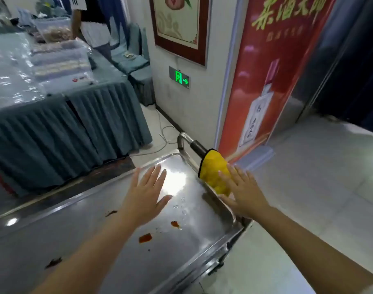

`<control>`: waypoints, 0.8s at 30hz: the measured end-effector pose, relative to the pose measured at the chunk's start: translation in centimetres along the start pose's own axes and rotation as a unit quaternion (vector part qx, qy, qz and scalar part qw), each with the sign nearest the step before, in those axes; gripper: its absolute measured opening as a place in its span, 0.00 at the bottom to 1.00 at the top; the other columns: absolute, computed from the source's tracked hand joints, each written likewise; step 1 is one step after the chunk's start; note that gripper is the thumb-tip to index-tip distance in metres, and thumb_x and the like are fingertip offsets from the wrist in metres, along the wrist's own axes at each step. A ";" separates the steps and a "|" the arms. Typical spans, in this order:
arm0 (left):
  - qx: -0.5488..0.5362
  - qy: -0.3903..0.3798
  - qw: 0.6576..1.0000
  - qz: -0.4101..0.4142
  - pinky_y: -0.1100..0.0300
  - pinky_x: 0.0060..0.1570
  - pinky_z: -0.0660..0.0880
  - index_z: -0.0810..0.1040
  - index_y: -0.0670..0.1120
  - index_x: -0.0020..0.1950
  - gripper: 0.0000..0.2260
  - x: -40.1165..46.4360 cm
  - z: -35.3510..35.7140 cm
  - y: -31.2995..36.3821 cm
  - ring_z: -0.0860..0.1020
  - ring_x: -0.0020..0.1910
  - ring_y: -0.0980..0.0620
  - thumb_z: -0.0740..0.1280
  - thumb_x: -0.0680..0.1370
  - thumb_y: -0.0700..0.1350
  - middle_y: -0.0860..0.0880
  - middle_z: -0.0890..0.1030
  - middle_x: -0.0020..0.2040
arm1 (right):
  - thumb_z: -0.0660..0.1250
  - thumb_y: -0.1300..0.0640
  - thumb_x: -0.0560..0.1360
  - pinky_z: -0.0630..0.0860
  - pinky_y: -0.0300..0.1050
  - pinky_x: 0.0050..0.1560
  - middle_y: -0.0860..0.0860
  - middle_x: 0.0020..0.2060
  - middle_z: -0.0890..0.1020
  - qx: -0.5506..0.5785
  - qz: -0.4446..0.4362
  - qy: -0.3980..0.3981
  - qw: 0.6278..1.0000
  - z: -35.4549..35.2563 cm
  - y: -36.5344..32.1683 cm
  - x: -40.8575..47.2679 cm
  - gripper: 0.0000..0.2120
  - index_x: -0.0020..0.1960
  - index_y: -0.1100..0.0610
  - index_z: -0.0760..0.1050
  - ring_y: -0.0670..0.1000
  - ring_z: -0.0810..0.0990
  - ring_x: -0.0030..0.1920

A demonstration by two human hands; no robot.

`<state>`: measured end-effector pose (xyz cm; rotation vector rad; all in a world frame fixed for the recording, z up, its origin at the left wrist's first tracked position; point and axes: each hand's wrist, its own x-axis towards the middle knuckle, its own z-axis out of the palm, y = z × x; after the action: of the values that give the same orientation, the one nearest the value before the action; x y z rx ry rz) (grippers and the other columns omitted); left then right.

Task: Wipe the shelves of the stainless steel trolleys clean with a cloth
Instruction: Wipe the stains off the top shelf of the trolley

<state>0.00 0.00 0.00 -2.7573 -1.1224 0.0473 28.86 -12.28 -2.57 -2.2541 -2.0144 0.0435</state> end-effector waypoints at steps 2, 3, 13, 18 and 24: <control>-0.012 -0.017 1.000 0.008 0.38 0.74 0.47 0.55 0.46 0.78 0.36 2.9 0.9 1.9 0.54 0.77 0.44 0.36 0.78 0.66 0.44 0.58 0.77 | 0.53 0.33 0.75 0.45 0.61 0.73 0.53 0.77 0.47 0.016 0.010 -0.022 1.000 0.7 2.4 1.1 0.36 0.77 0.45 0.47 0.58 0.46 0.77; -0.016 -0.014 1.000 0.013 0.39 0.74 0.43 0.52 0.46 0.78 0.37 4.2 1.4 2.8 0.51 0.77 0.45 0.34 0.77 0.67 0.45 0.54 0.78 | 0.52 0.32 0.75 0.44 0.60 0.74 0.53 0.77 0.46 0.013 0.013 -0.031 0.999 1.1 3.4 1.6 0.36 0.77 0.45 0.45 0.57 0.44 0.77; -0.135 -0.119 0.982 -0.060 0.45 0.75 0.43 0.47 0.49 0.79 0.36 14.7 4.5 8.6 0.50 0.78 0.50 0.45 0.77 0.68 0.50 0.52 0.79 | 0.55 0.29 0.73 0.56 0.55 0.73 0.49 0.78 0.51 0.178 0.048 -0.105 0.977 4.3 6.6 5.1 0.41 0.77 0.44 0.40 0.55 0.56 0.75; -0.278 -0.124 0.950 -0.066 0.44 0.73 0.57 0.52 0.48 0.78 0.34 17.7 5.1 9.7 0.63 0.74 0.47 0.60 0.78 0.61 0.48 0.65 0.75 | 0.57 0.29 0.71 0.65 0.57 0.70 0.47 0.78 0.49 0.259 0.057 -0.117 0.957 4.9 6.8 5.2 0.42 0.74 0.37 0.36 0.56 0.62 0.73; -0.580 -0.150 0.764 -0.238 0.48 0.58 0.75 0.62 0.48 0.71 0.29 19.5 4.5 10.0 0.75 0.59 0.44 0.71 0.73 0.42 0.44 0.75 0.63 | 0.60 0.33 0.73 0.72 0.47 0.63 0.45 0.78 0.46 0.328 0.059 -0.131 0.934 5.2 6.8 4.8 0.40 0.71 0.32 0.33 0.55 0.67 0.70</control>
<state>20.52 7.14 -5.48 -3.3020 -2.6375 -0.4344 35.65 -7.87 -8.18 -1.9805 -1.6103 0.9241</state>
